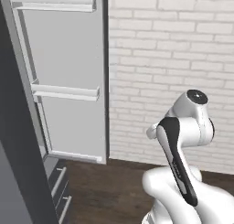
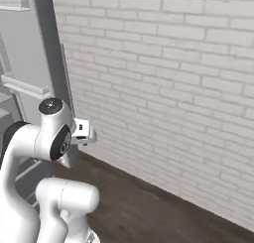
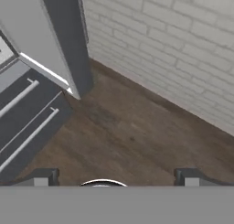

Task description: Place one mushroom and one chicken drumstick in each tupperware on the nearby counter, to pack two identical lunches.

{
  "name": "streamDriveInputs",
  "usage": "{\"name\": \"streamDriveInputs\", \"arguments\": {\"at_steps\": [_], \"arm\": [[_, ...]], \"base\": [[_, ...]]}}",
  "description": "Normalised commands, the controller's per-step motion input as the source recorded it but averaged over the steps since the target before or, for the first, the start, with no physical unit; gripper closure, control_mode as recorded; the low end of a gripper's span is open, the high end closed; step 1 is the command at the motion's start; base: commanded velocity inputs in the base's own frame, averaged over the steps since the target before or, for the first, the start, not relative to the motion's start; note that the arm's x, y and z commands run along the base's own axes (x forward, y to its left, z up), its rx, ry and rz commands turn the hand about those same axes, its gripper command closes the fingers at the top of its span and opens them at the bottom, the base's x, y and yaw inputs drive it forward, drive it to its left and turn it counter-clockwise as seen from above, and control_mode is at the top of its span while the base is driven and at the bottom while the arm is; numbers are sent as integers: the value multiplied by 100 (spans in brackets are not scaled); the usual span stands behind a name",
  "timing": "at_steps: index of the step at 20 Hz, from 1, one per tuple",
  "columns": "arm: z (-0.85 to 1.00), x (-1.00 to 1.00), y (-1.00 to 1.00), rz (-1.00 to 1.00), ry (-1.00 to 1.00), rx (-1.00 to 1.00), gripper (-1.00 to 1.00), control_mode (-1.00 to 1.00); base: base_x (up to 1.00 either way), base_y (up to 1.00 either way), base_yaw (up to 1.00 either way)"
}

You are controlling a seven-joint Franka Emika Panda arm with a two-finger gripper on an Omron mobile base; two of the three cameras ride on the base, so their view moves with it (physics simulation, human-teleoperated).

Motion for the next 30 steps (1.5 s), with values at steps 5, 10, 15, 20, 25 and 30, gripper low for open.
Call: {"name": "streamDriveInputs", "arguments": {"at_steps": [5, 10, 15, 20, 25, 30], "arm": [[0, 0, 0, 0, 0, 0, -100, 100], [0, 0, 0, 0, 0, 0, -100, 100], [0, 0, 0, 0, 0, 0, -100, 100], [0, 0, 0, 0, 0, 0, -100, 100], [0, 0, 0, 0, 0, 0, -100, 100], [0, 0, 0, 0, 0, 0, -100, 100]], "base": [[5, 0, 70], [31, 0, 73], [77, -4, 71], [81, -5, 68], [78, -7, 65], [77, -22, 56]]}}
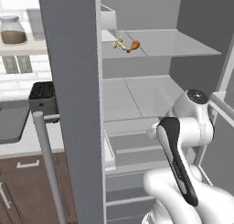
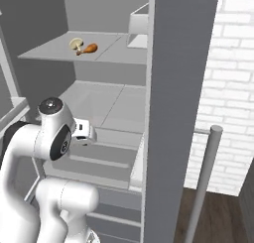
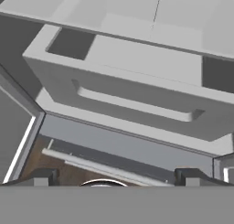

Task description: Place one mushroom and one chicken drumstick in each tupperware on the nearby counter, to pack two identical lunches.

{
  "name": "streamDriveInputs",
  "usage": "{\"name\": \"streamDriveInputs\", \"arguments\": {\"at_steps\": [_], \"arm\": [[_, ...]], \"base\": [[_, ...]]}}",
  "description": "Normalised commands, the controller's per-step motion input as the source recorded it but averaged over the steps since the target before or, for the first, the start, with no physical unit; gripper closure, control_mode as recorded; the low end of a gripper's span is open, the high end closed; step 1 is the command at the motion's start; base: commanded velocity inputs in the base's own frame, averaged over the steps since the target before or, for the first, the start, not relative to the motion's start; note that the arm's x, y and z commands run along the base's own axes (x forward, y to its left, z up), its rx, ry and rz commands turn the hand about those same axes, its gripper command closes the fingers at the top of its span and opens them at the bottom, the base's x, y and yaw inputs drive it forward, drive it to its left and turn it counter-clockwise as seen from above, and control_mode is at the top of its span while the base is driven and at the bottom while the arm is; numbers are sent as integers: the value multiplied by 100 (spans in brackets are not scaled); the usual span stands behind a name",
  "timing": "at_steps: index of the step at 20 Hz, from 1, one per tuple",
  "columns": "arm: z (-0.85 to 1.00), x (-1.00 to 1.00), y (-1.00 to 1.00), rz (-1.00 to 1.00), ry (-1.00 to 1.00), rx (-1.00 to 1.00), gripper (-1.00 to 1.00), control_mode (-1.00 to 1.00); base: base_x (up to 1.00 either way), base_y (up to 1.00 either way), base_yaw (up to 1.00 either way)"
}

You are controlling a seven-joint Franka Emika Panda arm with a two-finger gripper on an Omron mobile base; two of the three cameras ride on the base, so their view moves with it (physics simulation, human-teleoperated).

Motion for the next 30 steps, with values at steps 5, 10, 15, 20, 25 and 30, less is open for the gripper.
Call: {"name": "streamDriveInputs", "arguments": {"at_steps": [5, 10, 15, 20, 25, 30], "arm": [[-1, 17, -13, 4, -18, 0, -100, -100], [74, 37, 9, 0, -53, 0, -100, -100], [100, 68, 13, 1, -52, 0, -100, -100], [100, 61, 4, 0, -14, 0, -100, -100], [100, 8, 0, 0, 13, 0, -100, -100], [83, 0, 11, 0, 17, -2, -100, -100]], "base": [[10, -6, 7], [0, 0, 0], [0, 0, 0], [0, 0, 0], [0, 0, 0], [0, 0, 0]]}}
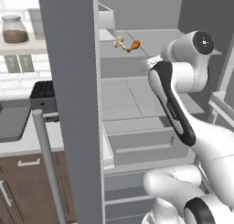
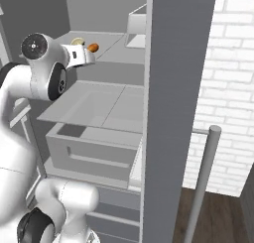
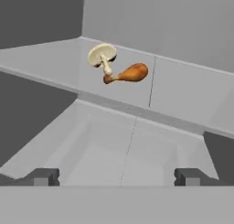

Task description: Place one mushroom and one chicken drumstick in each tupperware on the nearby counter, to pack two identical lunches.

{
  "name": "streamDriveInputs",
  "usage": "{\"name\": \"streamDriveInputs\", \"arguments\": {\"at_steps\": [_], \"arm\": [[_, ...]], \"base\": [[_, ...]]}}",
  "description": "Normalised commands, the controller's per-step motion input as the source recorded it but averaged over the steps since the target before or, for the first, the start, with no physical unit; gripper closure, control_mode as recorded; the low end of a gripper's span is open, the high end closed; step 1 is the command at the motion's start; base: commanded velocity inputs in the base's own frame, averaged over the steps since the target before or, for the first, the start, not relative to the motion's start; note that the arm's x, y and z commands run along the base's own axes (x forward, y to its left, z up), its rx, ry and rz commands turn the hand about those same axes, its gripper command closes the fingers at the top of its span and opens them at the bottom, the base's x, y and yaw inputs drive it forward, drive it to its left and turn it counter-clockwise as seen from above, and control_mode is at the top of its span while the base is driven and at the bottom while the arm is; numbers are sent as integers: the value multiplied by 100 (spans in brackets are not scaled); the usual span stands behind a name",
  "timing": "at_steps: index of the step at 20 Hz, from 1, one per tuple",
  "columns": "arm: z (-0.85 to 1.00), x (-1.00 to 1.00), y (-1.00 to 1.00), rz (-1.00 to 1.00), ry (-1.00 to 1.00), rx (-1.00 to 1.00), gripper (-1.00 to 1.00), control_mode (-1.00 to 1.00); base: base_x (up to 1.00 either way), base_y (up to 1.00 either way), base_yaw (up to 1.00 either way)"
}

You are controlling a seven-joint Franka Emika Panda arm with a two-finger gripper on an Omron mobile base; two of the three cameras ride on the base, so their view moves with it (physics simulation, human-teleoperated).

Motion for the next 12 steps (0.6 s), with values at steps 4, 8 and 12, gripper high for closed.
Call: {"name": "streamDriveInputs", "arguments": {"at_steps": [4, 8, 12], "arm": [[24, 4, 33, 0, 2, -1, -100, -100], [11, 24, 28, -5, 0, 0, -100, -100], [-5, 49, 5, -11, 0, 8, -100, -100]], "base": [[0, 0, 0], [0, 0, 0], [0, 0, 0]]}}
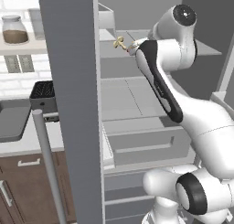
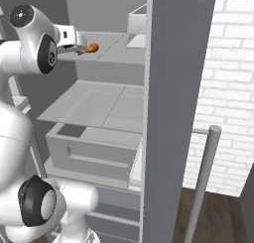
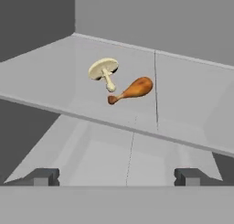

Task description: Place one mushroom and one chicken drumstick in each tupperware on the nearby counter, to pack two identical lunches.

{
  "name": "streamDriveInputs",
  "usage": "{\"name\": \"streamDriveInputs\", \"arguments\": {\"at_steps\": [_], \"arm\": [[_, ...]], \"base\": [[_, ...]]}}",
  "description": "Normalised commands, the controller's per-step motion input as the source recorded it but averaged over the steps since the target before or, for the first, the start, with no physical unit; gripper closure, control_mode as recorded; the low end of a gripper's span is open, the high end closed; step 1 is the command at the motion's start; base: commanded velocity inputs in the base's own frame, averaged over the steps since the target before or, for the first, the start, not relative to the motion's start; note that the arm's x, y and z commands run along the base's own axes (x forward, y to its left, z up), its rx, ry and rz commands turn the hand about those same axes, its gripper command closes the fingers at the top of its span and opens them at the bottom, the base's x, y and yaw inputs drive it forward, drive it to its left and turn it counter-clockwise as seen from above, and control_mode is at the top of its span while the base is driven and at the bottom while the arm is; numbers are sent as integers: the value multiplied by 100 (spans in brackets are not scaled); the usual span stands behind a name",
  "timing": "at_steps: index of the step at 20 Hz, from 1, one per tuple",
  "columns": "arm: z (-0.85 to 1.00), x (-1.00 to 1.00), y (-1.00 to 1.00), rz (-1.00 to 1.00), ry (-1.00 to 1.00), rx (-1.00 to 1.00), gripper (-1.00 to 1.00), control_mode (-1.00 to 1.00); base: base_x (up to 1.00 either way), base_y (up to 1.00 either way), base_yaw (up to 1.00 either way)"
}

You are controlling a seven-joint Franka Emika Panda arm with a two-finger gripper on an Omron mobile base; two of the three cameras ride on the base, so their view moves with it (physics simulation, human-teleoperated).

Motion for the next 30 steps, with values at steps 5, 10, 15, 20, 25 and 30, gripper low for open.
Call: {"name": "streamDriveInputs", "arguments": {"at_steps": [5, 10, 15, 20, 25, 30], "arm": [[-15, 42, 1, -24, 0, 22, -100, -100], [-7, 39, 17, -24, 3, 23, -100, -100], [0, 53, 0, -5, 12, 3, -100, -100], [-2, 68, -4, 0, 13, 0, -100, -100], [-9, 61, 0, 0, 5, 0, -100, -100], [-12, 51, -3, 0, 2, 0, -100, -100]], "base": [[0, 0, 0], [0, 0, 0], [0, 0, 0], [0, 0, 0], [0, 0, 0], [0, 0, 0]]}}
